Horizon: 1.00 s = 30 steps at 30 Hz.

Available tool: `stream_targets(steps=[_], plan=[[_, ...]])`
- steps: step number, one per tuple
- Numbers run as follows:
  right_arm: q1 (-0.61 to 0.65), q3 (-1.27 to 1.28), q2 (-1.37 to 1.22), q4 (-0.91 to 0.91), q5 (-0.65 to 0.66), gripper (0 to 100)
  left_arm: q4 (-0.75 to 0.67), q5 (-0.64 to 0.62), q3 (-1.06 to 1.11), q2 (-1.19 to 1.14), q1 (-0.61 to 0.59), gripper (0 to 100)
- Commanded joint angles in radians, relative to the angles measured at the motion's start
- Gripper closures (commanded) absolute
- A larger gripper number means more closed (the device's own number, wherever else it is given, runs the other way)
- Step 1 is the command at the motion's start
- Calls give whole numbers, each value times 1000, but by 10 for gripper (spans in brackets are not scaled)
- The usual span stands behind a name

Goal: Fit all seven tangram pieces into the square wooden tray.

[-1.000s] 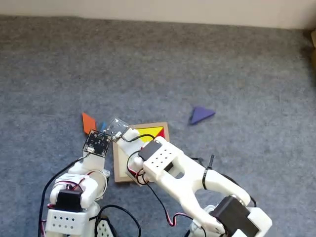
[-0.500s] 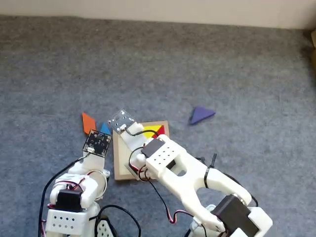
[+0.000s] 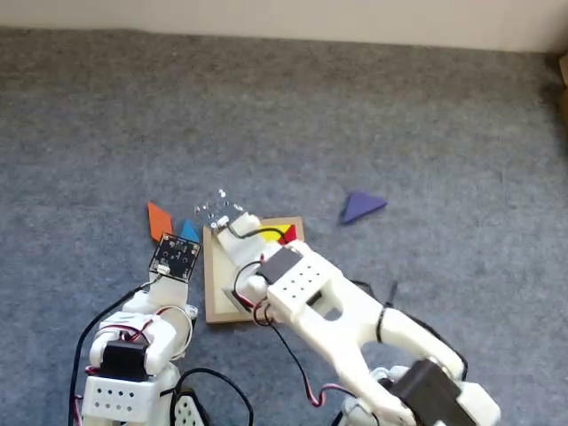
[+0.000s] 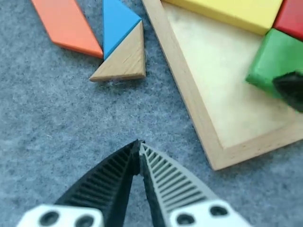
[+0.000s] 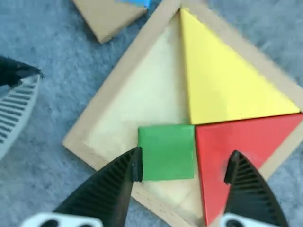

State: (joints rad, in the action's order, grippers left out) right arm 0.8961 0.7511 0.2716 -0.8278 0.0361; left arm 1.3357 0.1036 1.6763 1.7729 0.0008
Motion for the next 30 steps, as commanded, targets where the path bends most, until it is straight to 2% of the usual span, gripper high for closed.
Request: stream_targets(steps=[1,7,16,24,30], plan=[[-21,25,101,-1,0,727,14,-2,19,59,-7,993],[-56,41,120,-7,0,727,14,-2,19,59,-10,993],[-392,-76,140,-220,0,727,14,-2,19,59,-8,993],[-595,-88,237,-344,0,727,14,-2,19,59,-7,993],[-707,-82,280,-352,-8,727,14,-2,19,59,-10,993]])
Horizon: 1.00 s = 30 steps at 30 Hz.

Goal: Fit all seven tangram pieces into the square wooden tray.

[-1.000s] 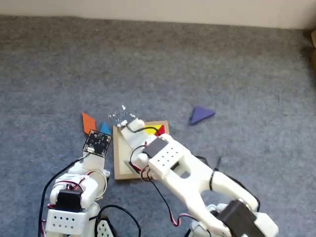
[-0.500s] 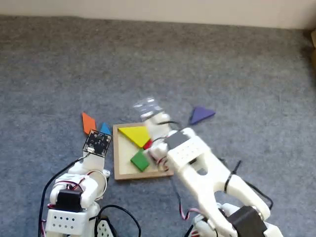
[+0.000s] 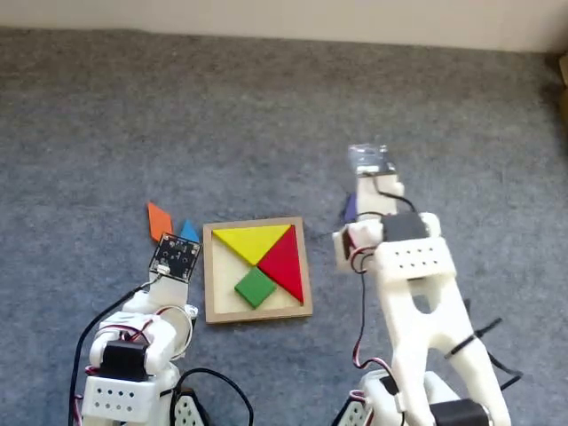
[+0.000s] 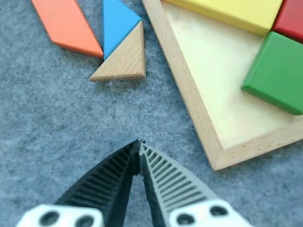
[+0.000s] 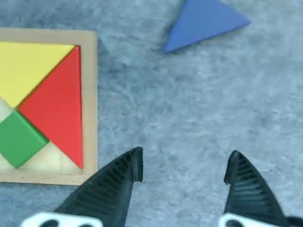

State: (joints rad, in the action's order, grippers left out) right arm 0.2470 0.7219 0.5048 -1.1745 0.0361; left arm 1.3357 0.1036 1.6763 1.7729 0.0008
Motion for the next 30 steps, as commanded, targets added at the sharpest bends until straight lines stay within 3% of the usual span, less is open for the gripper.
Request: stream_targets(steps=[1,6,12,24,30], plan=[[-82,-54,44,-2,-8,727,14,-2,19,59,-10,993],[-131,-54,38,35,-40,727,14,-2,19,59,-10,993],[-110,-64,38,110,-404,724,14,-2,19,59,-10,993],[-2,-68,25,315,-624,724,14,-2,19,59,-10,993],[8,-259,-203,315,-687,724,14,-2,19,59,-10,993]])
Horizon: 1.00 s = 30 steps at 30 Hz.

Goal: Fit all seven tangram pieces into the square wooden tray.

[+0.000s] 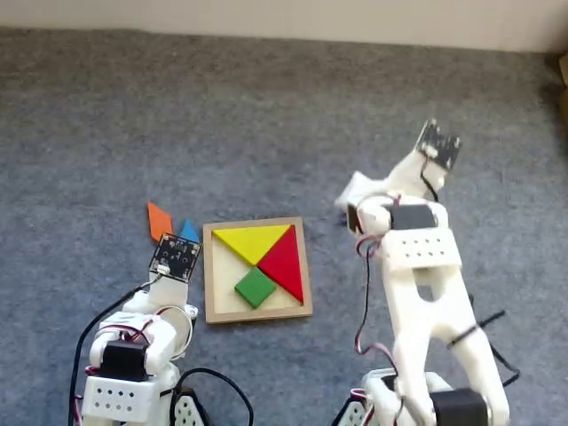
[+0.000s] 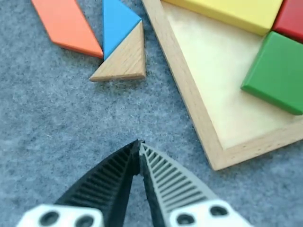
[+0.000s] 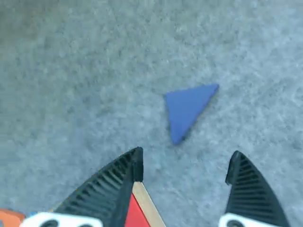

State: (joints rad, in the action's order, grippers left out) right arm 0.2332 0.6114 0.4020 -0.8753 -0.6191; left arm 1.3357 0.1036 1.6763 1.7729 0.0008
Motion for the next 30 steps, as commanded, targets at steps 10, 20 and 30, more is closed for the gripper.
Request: stream_targets(steps=[10,20,30], plan=[[28,-633,-579,-185,-181,724,14,-2,19,59,-10,993],[-24,-895,-874,-246,-210,724,14,-2,19,59,-10,993],[-61,-903,-934,-240,-210,724,14,-2,19,59,-10,993]])
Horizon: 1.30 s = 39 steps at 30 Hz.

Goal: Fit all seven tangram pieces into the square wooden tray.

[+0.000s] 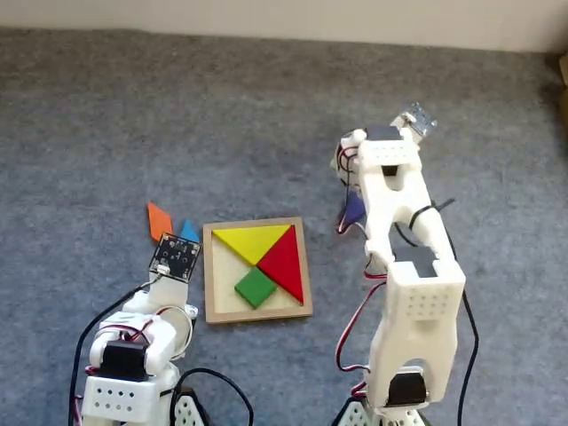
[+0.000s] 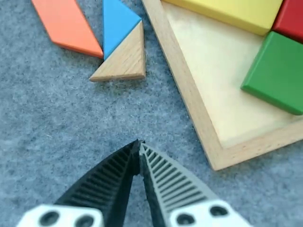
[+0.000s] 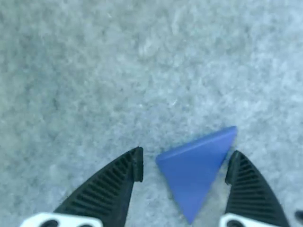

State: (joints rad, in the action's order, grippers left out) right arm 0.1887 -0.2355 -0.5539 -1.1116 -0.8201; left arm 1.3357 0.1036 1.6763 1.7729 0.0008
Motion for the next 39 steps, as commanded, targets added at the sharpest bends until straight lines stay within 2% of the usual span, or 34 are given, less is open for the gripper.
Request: stream_targets(steps=[1,14,18,27,34,39], plan=[[-15,-54,22,-4,-8,724,14,-2,19,59,-10,993],[-10,-50,16,-4,-2,728,14,-2,19,59,-10,993],[-10,-58,-64,-12,-2,728,14,-2,19,59,-10,993],[-16,-124,-117,-125,-9,729,14,-2,19,59,-10,993],[-18,-127,-116,-125,-6,875,14,-2,19,59,-10,993],[-18,-130,-114,-140,0,897,14,-2,19,59,-10,993]])
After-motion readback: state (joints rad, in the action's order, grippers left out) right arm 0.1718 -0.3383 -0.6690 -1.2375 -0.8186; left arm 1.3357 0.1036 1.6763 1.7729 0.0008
